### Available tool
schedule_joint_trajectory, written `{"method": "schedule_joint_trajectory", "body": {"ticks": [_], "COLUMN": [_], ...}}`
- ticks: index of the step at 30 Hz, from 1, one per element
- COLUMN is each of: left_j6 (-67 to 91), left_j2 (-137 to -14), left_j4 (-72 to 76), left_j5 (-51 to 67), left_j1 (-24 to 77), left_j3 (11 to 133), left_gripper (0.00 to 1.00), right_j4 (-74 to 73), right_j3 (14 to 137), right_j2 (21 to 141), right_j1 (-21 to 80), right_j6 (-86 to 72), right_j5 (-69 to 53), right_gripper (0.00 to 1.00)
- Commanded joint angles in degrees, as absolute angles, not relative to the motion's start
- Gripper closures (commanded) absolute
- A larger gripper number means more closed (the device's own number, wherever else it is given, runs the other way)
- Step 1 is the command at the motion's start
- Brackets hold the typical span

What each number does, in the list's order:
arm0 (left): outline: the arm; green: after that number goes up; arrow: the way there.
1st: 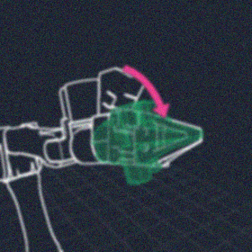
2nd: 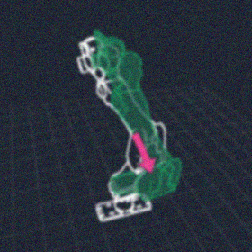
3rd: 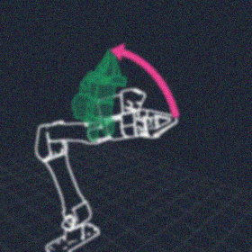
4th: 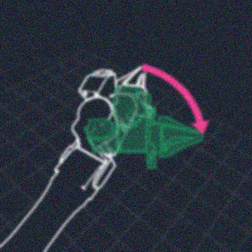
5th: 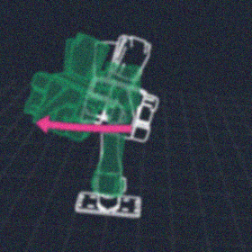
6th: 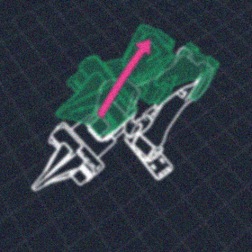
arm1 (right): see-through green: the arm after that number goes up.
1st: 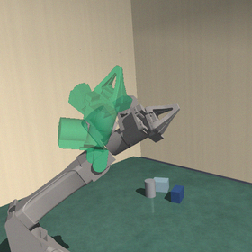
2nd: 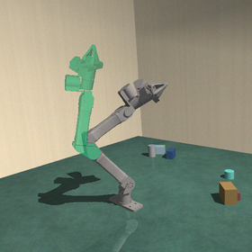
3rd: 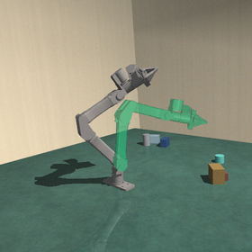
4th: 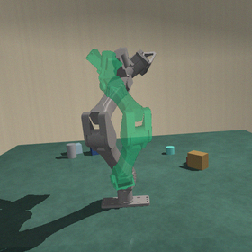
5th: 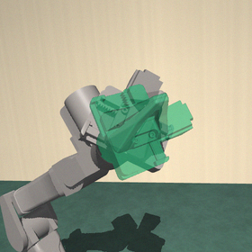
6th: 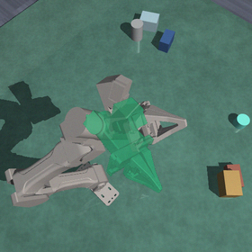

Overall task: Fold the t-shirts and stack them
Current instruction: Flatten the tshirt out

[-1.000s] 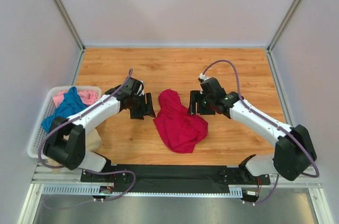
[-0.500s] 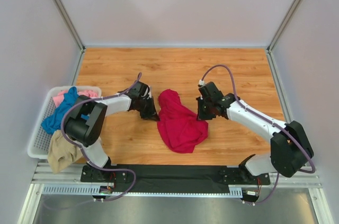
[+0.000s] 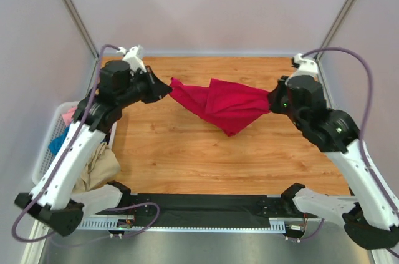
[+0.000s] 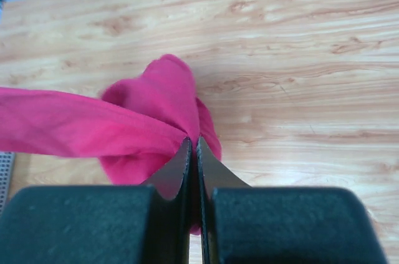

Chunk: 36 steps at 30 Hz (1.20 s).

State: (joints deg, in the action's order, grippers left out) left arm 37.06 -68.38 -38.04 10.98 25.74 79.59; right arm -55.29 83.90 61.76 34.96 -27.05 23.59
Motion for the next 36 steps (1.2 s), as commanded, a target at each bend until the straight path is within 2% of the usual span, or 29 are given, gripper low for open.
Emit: {"method": "schedule_joint_trajectory", "body": {"ticks": [1,9,14,17,19,23,28,30,31,33,34,36], "left_j6": [36.5,37.9,35.7,35.9,36.4,36.1,34.7,33.8,33.4,31.2,30.2,25.9], "left_j2": [-64.3,-57.3,-61.3,-67.3,-70.2,-77.3,-82.6,-83.9,-84.1,-83.9,-82.5,-80.5], "left_j4": [-48.3,-44.9,-46.8,-43.6,-41.4,-38.5,-38.8,-39.8,-41.7,-43.1,-42.9,-41.6], "left_j5": [9.4,10.5,1.1,1.5,2.4,0.8,-2.6,-4.9,-6.1,-7.4,-7.1,-6.9], "left_j1": [26.0,28.6,28.6,28.5,28.4,27.9,24.6,23.1,23.0,23.3,23.6,27.1], "left_j3": [77.6,64.1,62.7,60.6,58.7,56.3,57.5,59.2,62.0,64.7,66.3,67.1], "left_gripper": [1.00,1.00,1.00,1.00,1.00,1.00,1.00,0.94,0.81,0.70,0.57,0.50], "right_j4": [-60.6,-57.2,-51.0,-46.5,-45.8,-45.3,-40.5,-37.7,-33.5,-30.8,-30.5,-31.9], "right_j3": [82.5,67.6,61.3,57.9,58.4,61.7,63.3,62.1,61.3,60.2,60.6,63.0], "right_j2": [57.0,50.0,49.8,55.7,63.7,74.6,77.2,77.1,77.1,77.7,78.2,79.7], "right_j1": [35.0,35.0,35.0,34.3,30.3,26.0,26.2,26.5,27.3,28.7,29.5,29.4], "right_j6": [-30.5,-34.1,-32.4,-31.1,-30.9,-29.5,-29.1,-32.1,-33.2,-35.1,-35.1,-33.9], "right_j5": [27.9,20.1,22.8,27.1,27.0,21.6,10.6,0.9,-3.6,-7.5,-7.6,-4.5], "right_gripper": [1.00,1.00,1.00,1.00,1.00,0.96,1.00,0.99,0.98,0.95,0.93,0.77]}}
